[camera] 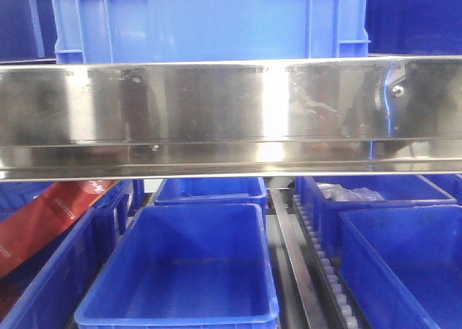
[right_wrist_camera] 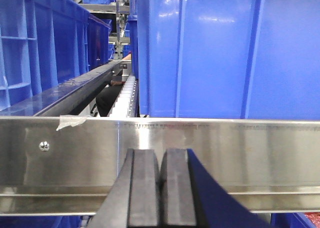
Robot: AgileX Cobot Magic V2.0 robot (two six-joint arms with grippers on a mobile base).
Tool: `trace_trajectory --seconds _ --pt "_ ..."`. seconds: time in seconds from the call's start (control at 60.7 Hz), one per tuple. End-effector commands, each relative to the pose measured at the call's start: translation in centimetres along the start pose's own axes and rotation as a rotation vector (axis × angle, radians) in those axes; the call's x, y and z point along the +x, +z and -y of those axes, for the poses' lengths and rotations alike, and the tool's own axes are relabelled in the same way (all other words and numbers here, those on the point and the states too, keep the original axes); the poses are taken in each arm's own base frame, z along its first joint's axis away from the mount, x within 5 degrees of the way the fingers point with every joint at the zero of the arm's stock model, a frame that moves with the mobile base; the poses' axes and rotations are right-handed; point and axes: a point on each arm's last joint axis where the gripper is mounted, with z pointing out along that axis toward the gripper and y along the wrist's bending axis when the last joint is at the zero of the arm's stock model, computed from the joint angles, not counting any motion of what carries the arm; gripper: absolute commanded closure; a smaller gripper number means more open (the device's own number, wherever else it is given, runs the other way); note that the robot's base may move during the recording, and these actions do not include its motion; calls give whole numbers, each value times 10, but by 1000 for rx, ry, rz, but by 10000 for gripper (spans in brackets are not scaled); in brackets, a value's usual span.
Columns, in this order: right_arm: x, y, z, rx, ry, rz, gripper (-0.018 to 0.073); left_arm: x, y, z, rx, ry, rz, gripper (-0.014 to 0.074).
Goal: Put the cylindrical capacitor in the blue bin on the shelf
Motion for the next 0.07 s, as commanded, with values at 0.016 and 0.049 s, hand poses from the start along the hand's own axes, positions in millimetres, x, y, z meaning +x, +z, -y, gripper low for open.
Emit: trace_trajectory --seconds 0.016,0.049 --pt "-1 0 0 2 -4 24 722 -4 -1 0 -5 -6 34 707" --pt "-1 0 0 2 -4 24 722 -4 -1 0 -5 -6 34 707"
